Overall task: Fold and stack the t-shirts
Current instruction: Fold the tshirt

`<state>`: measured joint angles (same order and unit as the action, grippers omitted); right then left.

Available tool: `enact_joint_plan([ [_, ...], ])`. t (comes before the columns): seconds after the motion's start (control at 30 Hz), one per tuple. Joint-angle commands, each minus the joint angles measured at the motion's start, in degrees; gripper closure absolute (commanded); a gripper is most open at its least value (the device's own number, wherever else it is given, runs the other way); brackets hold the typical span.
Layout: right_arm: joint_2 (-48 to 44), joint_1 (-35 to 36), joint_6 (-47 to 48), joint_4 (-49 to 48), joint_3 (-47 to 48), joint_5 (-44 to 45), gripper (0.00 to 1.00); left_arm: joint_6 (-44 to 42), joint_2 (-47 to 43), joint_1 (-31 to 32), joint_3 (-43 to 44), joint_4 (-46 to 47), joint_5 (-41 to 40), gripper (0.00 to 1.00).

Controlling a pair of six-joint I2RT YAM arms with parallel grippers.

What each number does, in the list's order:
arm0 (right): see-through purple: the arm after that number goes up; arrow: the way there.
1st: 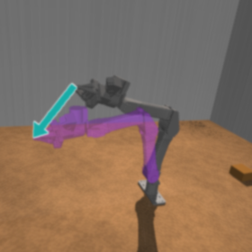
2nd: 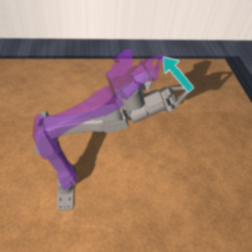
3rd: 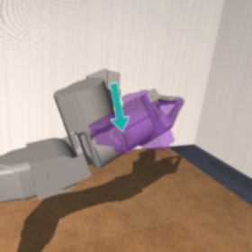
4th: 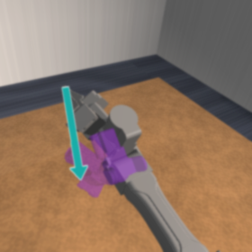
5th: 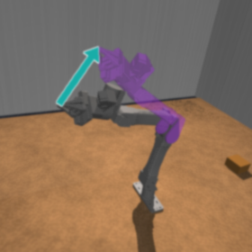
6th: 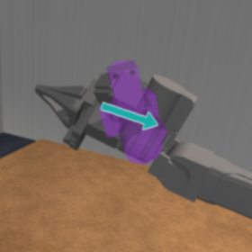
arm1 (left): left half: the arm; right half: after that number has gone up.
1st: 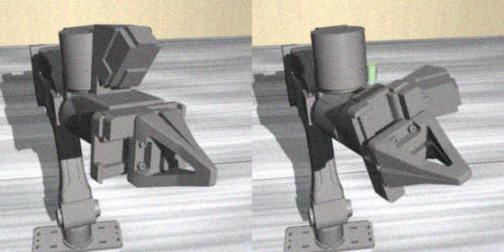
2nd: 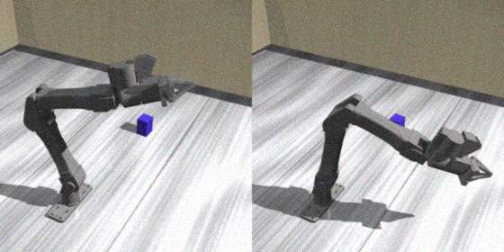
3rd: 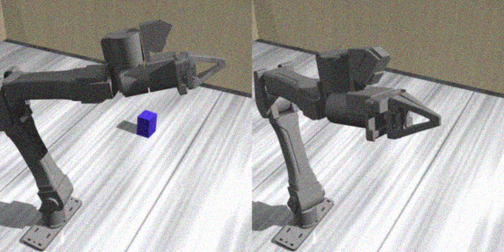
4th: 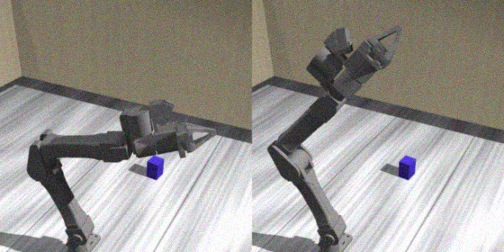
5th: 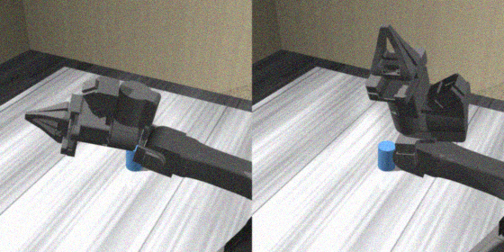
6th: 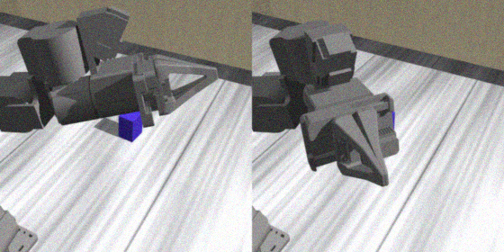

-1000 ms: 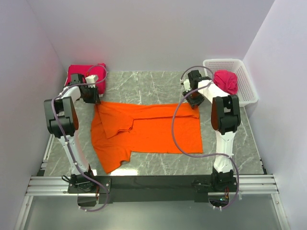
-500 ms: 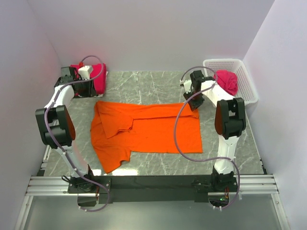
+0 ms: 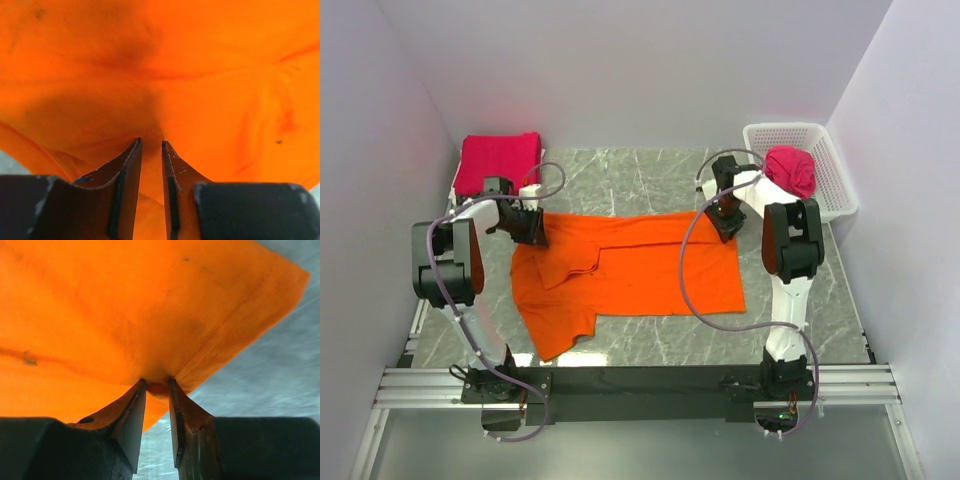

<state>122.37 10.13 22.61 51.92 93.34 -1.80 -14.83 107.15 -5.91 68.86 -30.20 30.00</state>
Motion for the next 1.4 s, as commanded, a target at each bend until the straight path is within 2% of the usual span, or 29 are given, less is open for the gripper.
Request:
enact_joint_plan([
  [0.0,3.7,0.2,-1.3,-1.3,6.1,4.9,0.67,3.4,1.7,0.0,1.5,4.4,-2.1,0.71],
  [0.27,13.0,0.1,-1.8,1.0,21.7,8.7,0.65,8.1,13.3,0.1,13.2,3.9,-3.1,0.72],
  [0.37,11.9,0.0,-1.4,1.8,21.9,7.6,0.6,5.3,14.6,-0.2,18.1,1.0,0.4,0.66],
  [0.4,9.0,0.1,-0.7,1.8,20.8,6.0,0.56,3.9,12.9,-0.2,19.0,0.1,2.4,0.61],
  [0.47,4.7,0.0,-0.2,1.2,15.8,4.3,0.53,-1.0,9.8,-0.7,18.9,-1.9,7.3,0.54],
  [0.5,-0.6,0.2,1.1,1.3,13.7,3.0,0.5,-3.2,6.0,-0.7,17.9,-4.1,8.7,0.51],
  [0.57,-6.4,0.2,2.2,0.5,6.0,-0.6,0.49,-8.6,1.4,-1.6,15.7,-5.5,11.3,0.49],
  [0.6,-11.8,0.1,4.2,0.5,3.4,-1.9,0.4,-10.1,-3.0,-2.0,13.3,-7.1,12.0,0.48],
  [0.73,-23.2,0.5,9.3,-0.8,-10.9,-5.0,0.39,-19.6,-10.3,-3.8,7.8,-14.9,15.2,0.47],
  [0.8,-27.6,2.2,11.8,-1.1,-18.3,-5.5,0.43,-25.0,-12.8,-4.6,3.9,-16.7,15.0,0.5],
  [0.97,-32.9,6.7,14.6,-8.2,-32.1,-0.7,0.5,-34.5,-17.1,-6.1,-5.3,-17.6,14.2,0.53],
  [1.13,-33.9,8.8,16.7,-14.5,-37.5,1.7,0.52,-39.5,-20.1,-6.2,-9.6,-17.0,13.8,0.52],
  [1.37,-32.5,9.1,18.5,-17.2,-40.8,4.4,0.51,-46.8,-20.5,-6.2,-13.6,-16.7,11.8,0.51],
])
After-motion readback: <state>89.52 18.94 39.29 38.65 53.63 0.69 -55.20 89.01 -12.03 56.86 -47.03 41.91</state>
